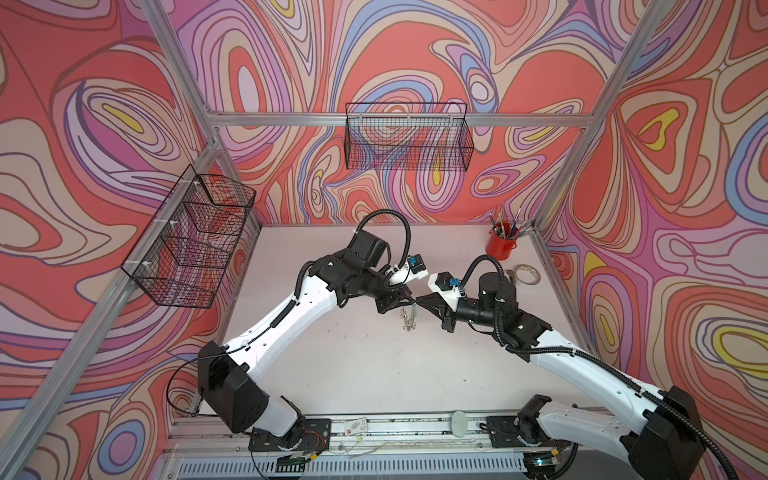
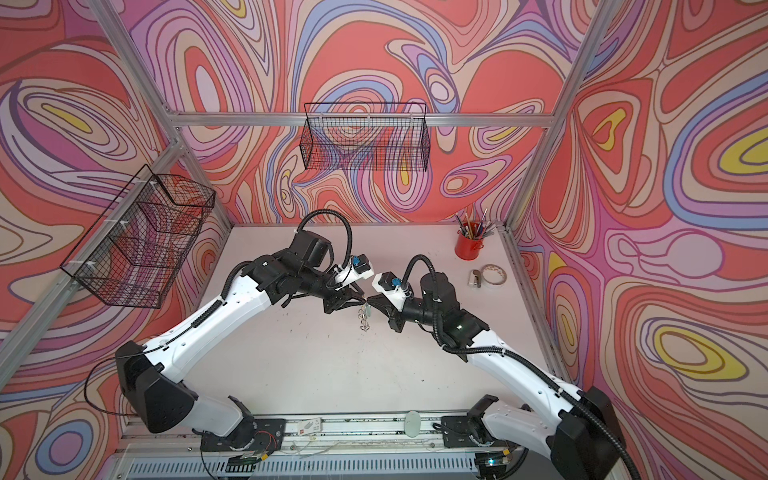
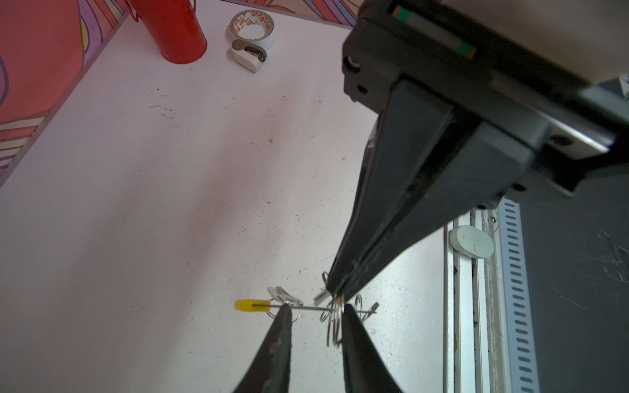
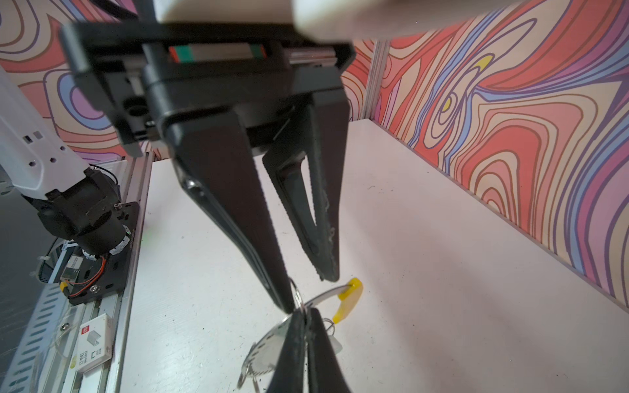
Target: Put the keys on the keyring
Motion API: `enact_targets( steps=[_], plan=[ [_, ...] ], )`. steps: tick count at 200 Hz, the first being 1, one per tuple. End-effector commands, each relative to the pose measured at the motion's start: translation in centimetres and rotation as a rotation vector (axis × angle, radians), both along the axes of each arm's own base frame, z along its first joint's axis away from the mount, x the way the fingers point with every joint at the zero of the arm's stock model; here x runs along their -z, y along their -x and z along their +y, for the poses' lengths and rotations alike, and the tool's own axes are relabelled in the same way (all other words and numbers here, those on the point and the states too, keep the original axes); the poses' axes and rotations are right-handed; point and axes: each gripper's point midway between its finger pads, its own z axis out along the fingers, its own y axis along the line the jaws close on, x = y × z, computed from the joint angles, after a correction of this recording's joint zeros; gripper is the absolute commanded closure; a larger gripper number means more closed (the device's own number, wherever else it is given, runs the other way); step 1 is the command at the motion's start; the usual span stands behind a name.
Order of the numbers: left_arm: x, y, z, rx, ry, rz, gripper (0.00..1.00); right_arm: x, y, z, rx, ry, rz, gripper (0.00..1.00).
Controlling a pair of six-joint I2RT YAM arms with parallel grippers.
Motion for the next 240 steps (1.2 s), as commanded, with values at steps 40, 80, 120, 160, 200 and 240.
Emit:
enact_targets(
  steps=[40, 80, 120, 160, 200, 240],
  plan=[
    [0.3, 0.0, 0.0, 0.011, -0.029, 0.019, 1.00, -1.3, 0.0, 0.5, -0.024, -0.013, -0.046, 1.00],
    [-1.5, -1.0, -0.4, -0.095, 0.106, 0.007, 1.00, -2.0, -0.8, -0.3, 0.059, -0.044, -0.043, 0.81],
    [-3.2, -1.7, 0.8, -0.187, 0.262, -0.045, 1.00, -3.6, -1.2, -2.0, 0.160, -0.092, -0.059, 0.65],
    [-4.8, -1.4, 1.2, -0.225, 0.454, -0.105, 1.00, -3.6, -2.5, -3.1, 0.224, -0.122, -0.002, 0.57],
    [-6.0, -1.0, 1.5, -0.247, 0.655, -0.163, 1.00, -3.4, -3.1, -2.9, 0.237, -0.128, 0.017, 0.48],
    [-7.1, -0.6, 1.8, -0.243, 0.821, -0.216, 1.00, -4.1, -2.3, -2.1, 0.161, -0.161, 0.011, 0.49]
  ],
)
